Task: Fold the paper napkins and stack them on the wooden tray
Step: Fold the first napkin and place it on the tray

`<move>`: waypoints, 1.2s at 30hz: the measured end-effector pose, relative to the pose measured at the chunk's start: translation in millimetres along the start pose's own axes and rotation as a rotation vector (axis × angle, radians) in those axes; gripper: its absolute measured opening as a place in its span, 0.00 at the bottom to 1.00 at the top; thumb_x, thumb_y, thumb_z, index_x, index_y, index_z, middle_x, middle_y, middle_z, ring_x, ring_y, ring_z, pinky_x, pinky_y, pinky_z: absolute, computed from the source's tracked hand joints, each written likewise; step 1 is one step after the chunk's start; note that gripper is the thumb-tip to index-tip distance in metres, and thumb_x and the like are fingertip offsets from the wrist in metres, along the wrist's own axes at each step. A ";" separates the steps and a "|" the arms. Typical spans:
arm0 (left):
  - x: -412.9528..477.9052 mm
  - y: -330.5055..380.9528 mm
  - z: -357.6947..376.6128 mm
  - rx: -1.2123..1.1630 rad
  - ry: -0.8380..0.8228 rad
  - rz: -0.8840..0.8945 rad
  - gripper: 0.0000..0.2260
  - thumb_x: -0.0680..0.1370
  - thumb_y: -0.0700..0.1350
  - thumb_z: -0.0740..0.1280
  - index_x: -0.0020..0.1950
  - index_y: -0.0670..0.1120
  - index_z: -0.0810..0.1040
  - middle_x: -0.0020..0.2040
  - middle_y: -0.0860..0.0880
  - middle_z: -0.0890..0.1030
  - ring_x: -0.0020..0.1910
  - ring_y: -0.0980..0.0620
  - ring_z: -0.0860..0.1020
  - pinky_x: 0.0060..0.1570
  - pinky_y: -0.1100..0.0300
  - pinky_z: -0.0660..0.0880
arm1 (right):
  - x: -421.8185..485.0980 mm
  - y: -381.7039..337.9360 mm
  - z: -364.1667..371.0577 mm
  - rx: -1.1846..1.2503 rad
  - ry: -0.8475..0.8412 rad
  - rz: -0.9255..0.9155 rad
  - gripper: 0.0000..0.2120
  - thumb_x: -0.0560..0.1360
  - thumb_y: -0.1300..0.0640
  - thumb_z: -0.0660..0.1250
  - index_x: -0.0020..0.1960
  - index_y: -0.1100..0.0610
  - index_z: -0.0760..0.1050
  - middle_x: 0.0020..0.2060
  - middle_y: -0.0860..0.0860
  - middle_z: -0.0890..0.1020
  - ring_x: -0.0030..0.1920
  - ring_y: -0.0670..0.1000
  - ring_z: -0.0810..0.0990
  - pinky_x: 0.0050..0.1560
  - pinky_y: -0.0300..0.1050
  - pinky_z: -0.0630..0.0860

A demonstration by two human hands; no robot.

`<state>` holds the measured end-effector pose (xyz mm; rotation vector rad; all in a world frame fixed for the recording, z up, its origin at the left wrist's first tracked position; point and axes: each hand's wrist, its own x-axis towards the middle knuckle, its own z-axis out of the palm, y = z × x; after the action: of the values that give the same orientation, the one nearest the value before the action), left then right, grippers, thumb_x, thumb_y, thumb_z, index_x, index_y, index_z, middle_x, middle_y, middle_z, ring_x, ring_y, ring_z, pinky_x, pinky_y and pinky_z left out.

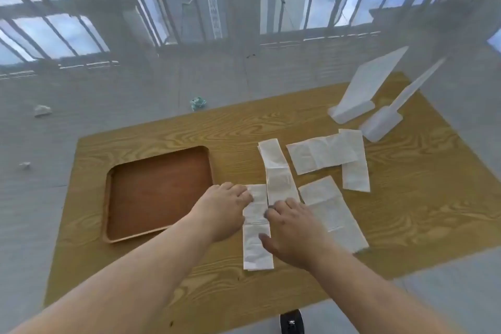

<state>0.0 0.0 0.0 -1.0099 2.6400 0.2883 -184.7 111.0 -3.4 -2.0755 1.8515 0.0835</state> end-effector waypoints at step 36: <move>-48.0 31.0 64.9 0.025 0.048 0.301 0.10 0.77 0.54 0.63 0.46 0.51 0.81 0.45 0.51 0.80 0.43 0.49 0.77 0.41 0.54 0.76 | -4.3 5.7 48.4 0.144 -0.083 -0.079 0.28 0.77 0.51 0.59 0.78 0.48 0.64 0.72 0.47 0.72 0.70 0.51 0.70 0.73 0.50 0.70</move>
<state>26.3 71.1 -41.6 -0.6159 2.8289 0.2976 -181.7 129.2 -48.7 -2.0124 1.6747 0.0150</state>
